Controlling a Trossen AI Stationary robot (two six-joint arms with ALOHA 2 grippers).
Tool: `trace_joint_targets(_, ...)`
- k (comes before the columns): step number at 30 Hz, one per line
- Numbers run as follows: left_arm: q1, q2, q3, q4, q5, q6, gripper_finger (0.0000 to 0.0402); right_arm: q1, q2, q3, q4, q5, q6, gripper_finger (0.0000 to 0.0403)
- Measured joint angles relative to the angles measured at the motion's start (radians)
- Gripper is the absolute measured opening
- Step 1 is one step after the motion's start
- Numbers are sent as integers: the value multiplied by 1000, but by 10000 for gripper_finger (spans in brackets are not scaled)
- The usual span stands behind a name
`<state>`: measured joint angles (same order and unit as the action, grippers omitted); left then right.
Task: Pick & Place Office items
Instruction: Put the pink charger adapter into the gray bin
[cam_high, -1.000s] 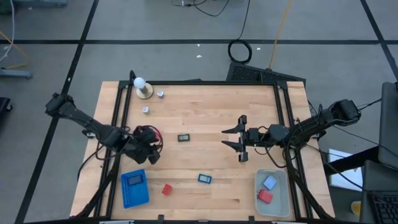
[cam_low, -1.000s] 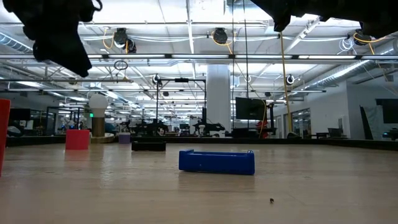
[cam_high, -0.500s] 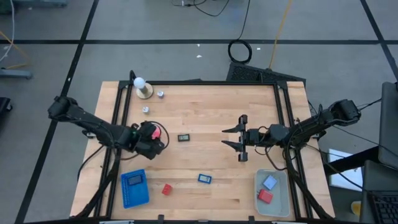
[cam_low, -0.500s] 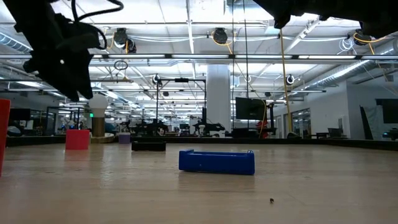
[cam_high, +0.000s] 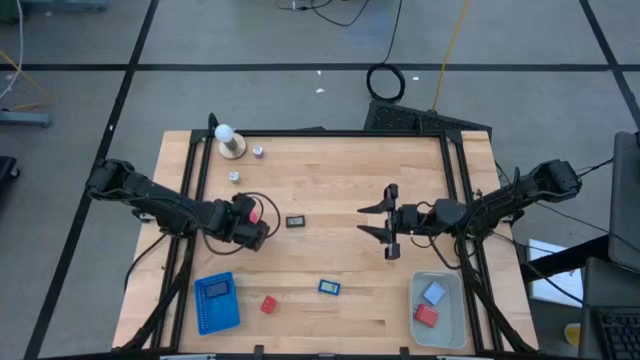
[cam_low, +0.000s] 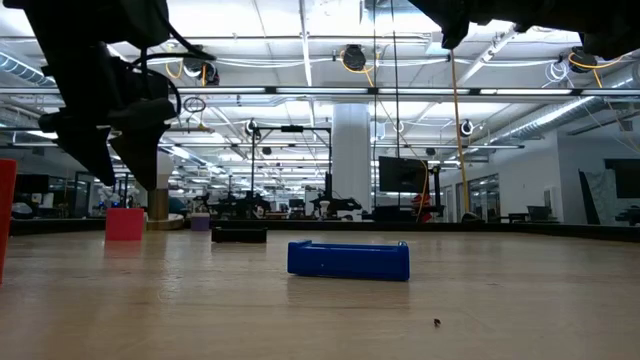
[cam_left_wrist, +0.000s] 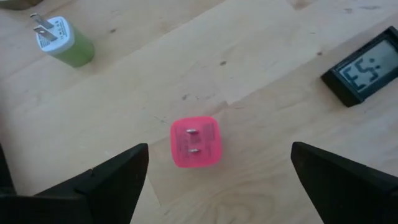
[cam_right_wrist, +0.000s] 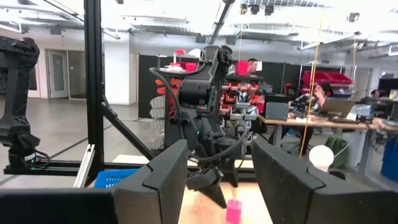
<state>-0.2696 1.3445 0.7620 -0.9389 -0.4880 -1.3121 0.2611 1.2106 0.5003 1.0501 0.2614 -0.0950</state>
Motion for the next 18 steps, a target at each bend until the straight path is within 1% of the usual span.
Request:
trace_joint_targets(6,29,-1,0,0,8,4,382,0,-6,0,-54,0,34,171)
trace_joint_targets(10,65,-2,-14,6,42,29,387,0,-9,0,-75,-1,35,171)
trace_joint_targets(13,100,-2,-49,18,80,46,393,0,-11,0,-78,-1,34,171)
trace_joint_targets(16,131,-2,-89,65,116,80,394,0,-11,0,-86,-1,33,171)
trace_joint_targets(18,151,-2,-116,133,135,116,395,0,-11,0,-86,-1,33,171)
